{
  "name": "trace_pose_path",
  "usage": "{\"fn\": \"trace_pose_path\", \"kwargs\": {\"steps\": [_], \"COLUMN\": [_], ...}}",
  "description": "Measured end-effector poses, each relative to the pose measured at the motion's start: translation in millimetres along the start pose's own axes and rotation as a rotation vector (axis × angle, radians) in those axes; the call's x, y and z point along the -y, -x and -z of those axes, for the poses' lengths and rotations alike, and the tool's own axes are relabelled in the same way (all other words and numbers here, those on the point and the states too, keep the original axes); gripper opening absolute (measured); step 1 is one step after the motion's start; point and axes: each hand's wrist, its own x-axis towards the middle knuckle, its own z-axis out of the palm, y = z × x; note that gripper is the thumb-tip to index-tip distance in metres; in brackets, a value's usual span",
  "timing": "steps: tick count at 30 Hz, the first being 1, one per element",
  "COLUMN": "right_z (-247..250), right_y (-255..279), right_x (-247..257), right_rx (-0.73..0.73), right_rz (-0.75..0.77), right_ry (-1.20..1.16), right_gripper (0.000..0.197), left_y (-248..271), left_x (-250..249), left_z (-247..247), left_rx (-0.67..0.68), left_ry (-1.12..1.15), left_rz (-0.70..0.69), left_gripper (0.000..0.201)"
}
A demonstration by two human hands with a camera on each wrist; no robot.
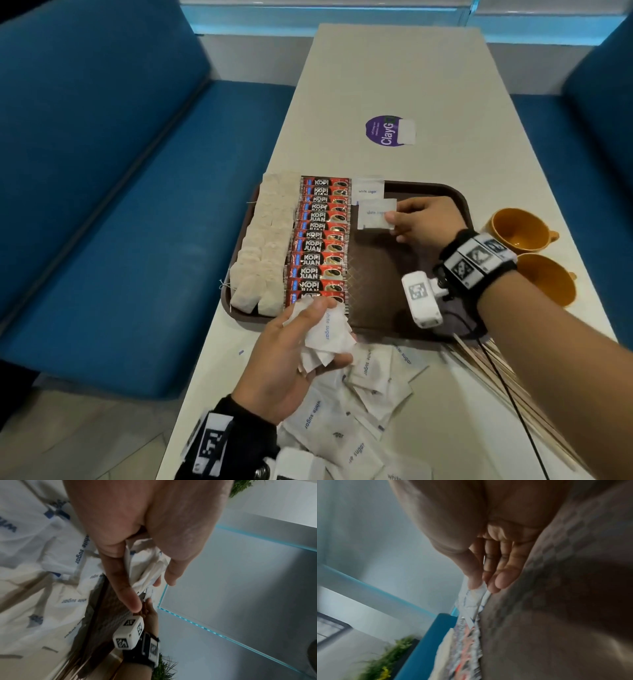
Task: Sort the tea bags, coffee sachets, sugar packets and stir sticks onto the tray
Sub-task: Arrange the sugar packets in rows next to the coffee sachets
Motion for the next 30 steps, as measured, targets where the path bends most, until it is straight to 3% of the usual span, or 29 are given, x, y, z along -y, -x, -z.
{"fn": "trace_pose_path", "kwargs": {"steps": [5,13,22,27,30], "right_z": [-11.6,-16.3,-18.0,-11.6,-8.2], "right_y": [-51.4,-74.8,-70.6,-47.2,-8.9], "right_x": [-1.0,12.2,19.3,31.7,45.7], "right_rx": [0.001,-0.051,-0.099,-0.160,-0.122], "right_rz": [-0.033,-0.052,-0.055,0.016,0.131], "right_ry": [0.092,0.230,0.267,0.295,0.238], "right_gripper": [0.014,0.022,0.033,0.022,0.012], "left_y": [-1.6,-9.6,-10.5,-5.0,-1.4], "left_x": [4.0,0.2,0.1,-1.5,-1.0], "left_z": [2.3,-2.7,0.7,4.3,4.8], "left_rx": [0.001,0.007,0.030,0.102,0.166], "left_ry": [-0.047,-0.061,-0.052,0.011,0.036], "left_rz": [0.021,-0.035,-0.024,-0.013,-0.033], "left_gripper": [0.033,0.036,0.041,0.039,0.050]}}
